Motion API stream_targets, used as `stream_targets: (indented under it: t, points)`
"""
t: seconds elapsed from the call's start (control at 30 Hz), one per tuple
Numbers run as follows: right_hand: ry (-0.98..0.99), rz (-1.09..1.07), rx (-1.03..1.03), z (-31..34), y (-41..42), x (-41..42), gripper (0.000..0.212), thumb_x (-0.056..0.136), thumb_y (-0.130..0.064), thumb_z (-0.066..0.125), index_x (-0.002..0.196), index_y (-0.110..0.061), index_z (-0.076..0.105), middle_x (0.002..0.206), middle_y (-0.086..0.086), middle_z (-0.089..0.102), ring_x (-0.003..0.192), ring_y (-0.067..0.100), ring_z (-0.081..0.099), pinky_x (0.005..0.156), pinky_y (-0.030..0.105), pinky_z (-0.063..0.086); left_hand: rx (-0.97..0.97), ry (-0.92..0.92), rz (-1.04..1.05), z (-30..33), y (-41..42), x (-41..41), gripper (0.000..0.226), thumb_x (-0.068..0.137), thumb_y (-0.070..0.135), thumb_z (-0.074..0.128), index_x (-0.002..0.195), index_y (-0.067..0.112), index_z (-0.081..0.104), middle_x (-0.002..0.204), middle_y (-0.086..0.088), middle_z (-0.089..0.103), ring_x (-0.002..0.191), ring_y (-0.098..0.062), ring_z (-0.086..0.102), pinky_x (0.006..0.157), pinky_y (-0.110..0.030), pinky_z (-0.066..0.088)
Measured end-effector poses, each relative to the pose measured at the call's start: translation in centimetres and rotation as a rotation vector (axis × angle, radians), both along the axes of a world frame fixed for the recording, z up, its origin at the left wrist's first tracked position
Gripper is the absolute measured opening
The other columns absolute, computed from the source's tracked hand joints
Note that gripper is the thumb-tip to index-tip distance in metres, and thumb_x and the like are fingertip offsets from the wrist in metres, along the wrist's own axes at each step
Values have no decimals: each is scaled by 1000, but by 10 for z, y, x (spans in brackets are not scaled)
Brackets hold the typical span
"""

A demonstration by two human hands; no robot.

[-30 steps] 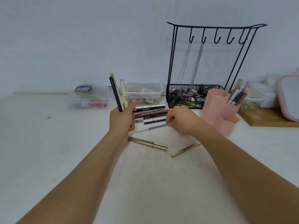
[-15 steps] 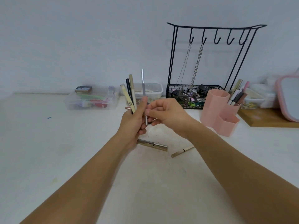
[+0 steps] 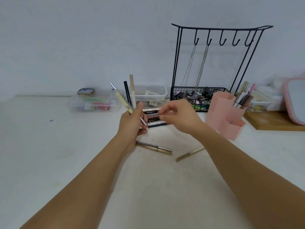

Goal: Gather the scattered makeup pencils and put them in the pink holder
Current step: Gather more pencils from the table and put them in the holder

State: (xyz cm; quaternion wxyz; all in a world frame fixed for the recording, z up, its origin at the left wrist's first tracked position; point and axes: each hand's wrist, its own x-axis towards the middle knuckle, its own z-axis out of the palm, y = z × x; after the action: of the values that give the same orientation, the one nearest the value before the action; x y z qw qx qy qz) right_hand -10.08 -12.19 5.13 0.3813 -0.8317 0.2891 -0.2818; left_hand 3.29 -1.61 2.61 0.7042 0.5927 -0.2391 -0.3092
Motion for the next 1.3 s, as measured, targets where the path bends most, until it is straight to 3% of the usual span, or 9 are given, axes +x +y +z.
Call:
stream_targets:
  t: [0.1, 0.2, 0.3, 0.53, 0.7, 0.77, 0.93, 1.13, 1.3]
  points:
    - [327, -93, -312, -10, -26, -16, 15, 87, -13, 73, 102, -17, 73, 101, -4, 68, 78, 4, 57, 74, 19, 42, -4, 12, 0, 1, 2, 5, 39, 103, 45, 54, 77, 15, 56, 59, -1, 65, 70, -17, 75, 48, -25, 52]
    - [446, -113, -343, -18, -35, -21, 13, 89, -15, 69, 102, -20, 71, 107, -2, 66, 89, 16, 60, 80, 28, 46, -11, 5, -14, 1, 5, 7, 41, 101, 49, 55, 75, 18, 47, 51, 3, 47, 46, -14, 53, 40, -22, 40]
    - [496, -107, -380, -19, -35, -20, 13, 89, -14, 69, 101, -19, 73, 105, 0, 68, 95, 20, 63, 86, 35, 52, -6, 11, 10, 0, 6, 8, 46, 98, 48, 61, 70, 22, 37, 50, 7, 29, 46, -12, 25, 38, -22, 23]
    - [664, -28, -365, -9, -34, -14, 16, 94, -10, 63, 106, -10, 73, 97, 0, 62, 87, 17, 56, 73, 22, 40, 26, 60, 65, 0, 6, 12, 27, 92, 37, 72, 80, 19, 55, 51, 7, 38, 42, -8, 34, 37, -20, 24]
    - [335, -1, -211, 3, -26, -19, 7, 95, -13, 63, 94, -11, 69, 79, -3, 63, 68, 8, 55, 61, 18, 42, -15, 72, 1, 1, 4, 7, 48, 92, 45, 70, 66, 23, 37, 51, 7, 28, 46, -10, 24, 38, -21, 19]
    - [187, 53, -21, 11, -17, -15, 7, 97, -14, 62, 94, -11, 68, 73, 1, 66, 60, 7, 59, 60, 20, 49, -44, 62, -68, 1, 4, 2, 48, 89, 52, 71, 68, 22, 40, 53, 7, 29, 46, -10, 25, 38, -20, 20]
    - [-142, 186, 376, 15, 13, 2, 16, 93, -4, 65, 104, 8, 67, 81, 16, 69, 68, 15, 66, 67, 23, 59, -64, -11, -196, 2, 6, -8, 49, 83, 65, 62, 72, 19, 50, 56, 3, 30, 46, -11, 27, 38, -21, 21]
    - [-228, 182, 457, 15, 24, 8, 17, 89, -6, 71, 101, 6, 71, 78, 16, 72, 66, 16, 69, 65, 22, 58, -47, -105, -230, 3, 6, -12, 46, 89, 59, 60, 73, 17, 50, 53, 4, 35, 43, -10, 26, 38, -20, 21]
    - [-226, 151, 346, 10, 31, 12, 9, 88, 0, 70, 95, 3, 74, 69, 9, 70, 56, 9, 63, 54, 18, 49, -64, -132, -262, 3, 7, -15, 47, 85, 57, 63, 79, 11, 55, 57, 3, 48, 39, -8, 38, 33, -17, 23]
